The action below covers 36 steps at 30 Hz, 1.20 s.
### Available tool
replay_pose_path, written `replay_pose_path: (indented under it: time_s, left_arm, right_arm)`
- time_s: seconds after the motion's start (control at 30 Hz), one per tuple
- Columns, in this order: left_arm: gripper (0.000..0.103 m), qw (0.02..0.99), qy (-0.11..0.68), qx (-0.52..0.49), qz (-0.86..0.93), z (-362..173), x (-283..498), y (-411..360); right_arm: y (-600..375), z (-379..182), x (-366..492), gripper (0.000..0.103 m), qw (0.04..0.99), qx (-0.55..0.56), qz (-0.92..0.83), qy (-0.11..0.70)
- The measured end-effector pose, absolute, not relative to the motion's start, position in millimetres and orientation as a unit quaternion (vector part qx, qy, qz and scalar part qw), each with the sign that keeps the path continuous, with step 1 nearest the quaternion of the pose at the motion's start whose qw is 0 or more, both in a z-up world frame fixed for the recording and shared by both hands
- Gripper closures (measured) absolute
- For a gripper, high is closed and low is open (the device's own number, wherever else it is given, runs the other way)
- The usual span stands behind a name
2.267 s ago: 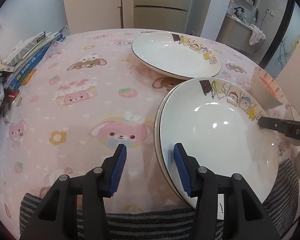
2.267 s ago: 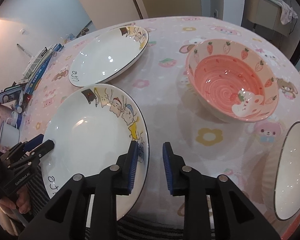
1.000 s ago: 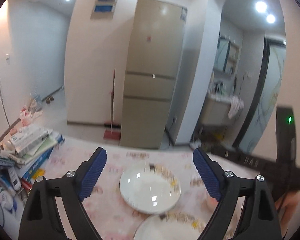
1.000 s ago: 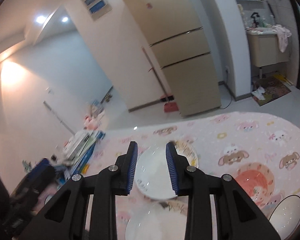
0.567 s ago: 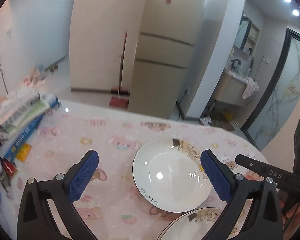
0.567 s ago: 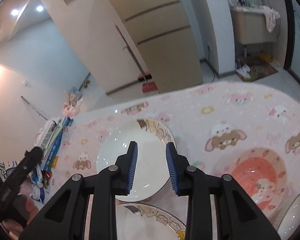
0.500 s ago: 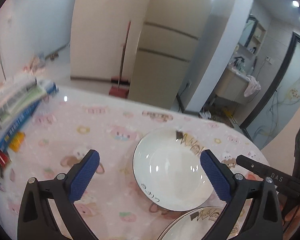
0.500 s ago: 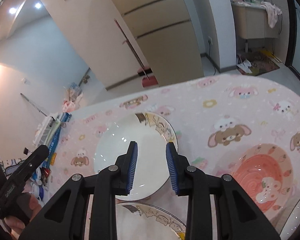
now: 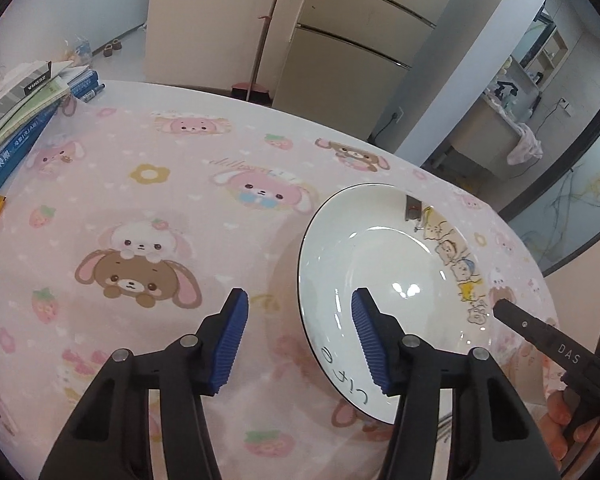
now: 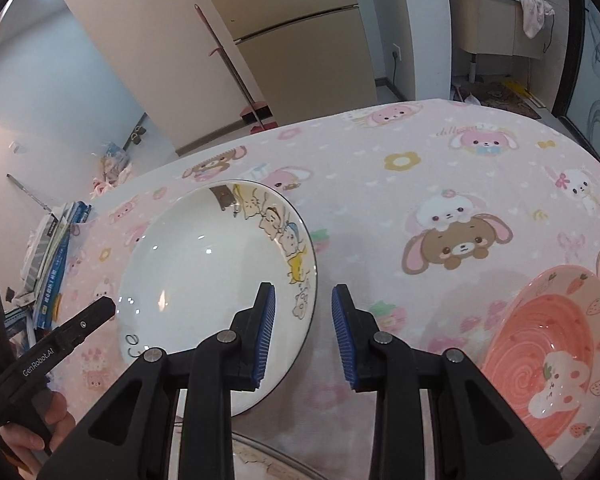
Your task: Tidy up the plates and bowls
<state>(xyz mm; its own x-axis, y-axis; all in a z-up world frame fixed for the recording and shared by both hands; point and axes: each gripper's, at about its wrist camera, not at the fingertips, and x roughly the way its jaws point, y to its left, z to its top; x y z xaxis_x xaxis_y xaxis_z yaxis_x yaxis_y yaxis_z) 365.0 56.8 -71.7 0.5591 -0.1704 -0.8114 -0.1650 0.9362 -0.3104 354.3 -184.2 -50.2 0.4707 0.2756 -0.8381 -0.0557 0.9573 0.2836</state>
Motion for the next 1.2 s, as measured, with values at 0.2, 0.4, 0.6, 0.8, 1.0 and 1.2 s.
replay_pose_path:
  time_s: [0.2,0.4,0.6,0.8,1.0,1.2]
  left_arm:
    - [0.062,0.85,0.481,-0.217,0.006,-84,368,66]
    - [0.09,0.845,0.474,-0.244,-0.046,-95,371,69]
    - [0.092,0.847,0.471,-0.241,-0.052,-100,373,63]
    - [0.09,0.836,0.467,-0.281,-0.064,-110,376,63]
    - [0.09,0.866,0.432,-0.245,-0.05,-105,370,54]
    - [0.09,0.885,0.412,-0.21,-0.054,-90,366,45]
  right_arm:
    - [-184,-68,359,0.089,0.83,0.132,0.11,0.531]
    - [-185,-70,361,0.09,0.829,0.139,0.113,0.529]
    - [-189,-77,366,0.096,0.824,0.158,0.119,0.53]
    - [-188,-84,369,0.092,0.816,0.168,0.134,0.537]
    - [-187,-87,368,0.091,0.815,0.18,0.133,0.535]
    - [-192,-84,366,0.092,0.817,0.203,0.134,0.524]
